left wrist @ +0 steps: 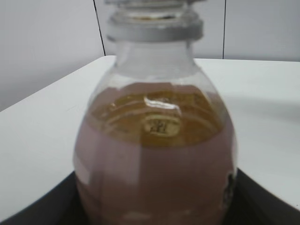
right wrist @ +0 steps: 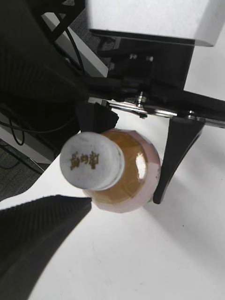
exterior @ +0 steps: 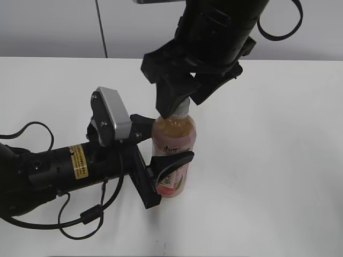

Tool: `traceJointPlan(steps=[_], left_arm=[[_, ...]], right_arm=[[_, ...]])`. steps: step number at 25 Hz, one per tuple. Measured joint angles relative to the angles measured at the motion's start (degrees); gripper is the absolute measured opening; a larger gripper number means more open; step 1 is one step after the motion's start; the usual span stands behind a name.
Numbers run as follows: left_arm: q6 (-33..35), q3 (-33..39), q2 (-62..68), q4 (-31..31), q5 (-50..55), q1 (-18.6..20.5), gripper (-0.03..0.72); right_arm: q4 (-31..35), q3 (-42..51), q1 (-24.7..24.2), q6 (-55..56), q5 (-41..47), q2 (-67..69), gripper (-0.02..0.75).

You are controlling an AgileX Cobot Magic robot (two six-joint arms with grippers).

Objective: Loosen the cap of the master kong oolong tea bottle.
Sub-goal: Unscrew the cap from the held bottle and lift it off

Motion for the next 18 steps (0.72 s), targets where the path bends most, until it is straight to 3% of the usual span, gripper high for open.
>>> traceJointPlan(steps=[11,18], left_arm=[[0.0,0.0,0.0,0.0,0.0,0.0,0.437],[0.0,0.0,0.0,0.0,0.0,0.0,0.437]], right_arm=[[-1.0,0.0,0.0,-1.22,0.0,1.6,0.288],[-1.24,0.0,0.0,-4.49,0.0,1.6,0.283]])
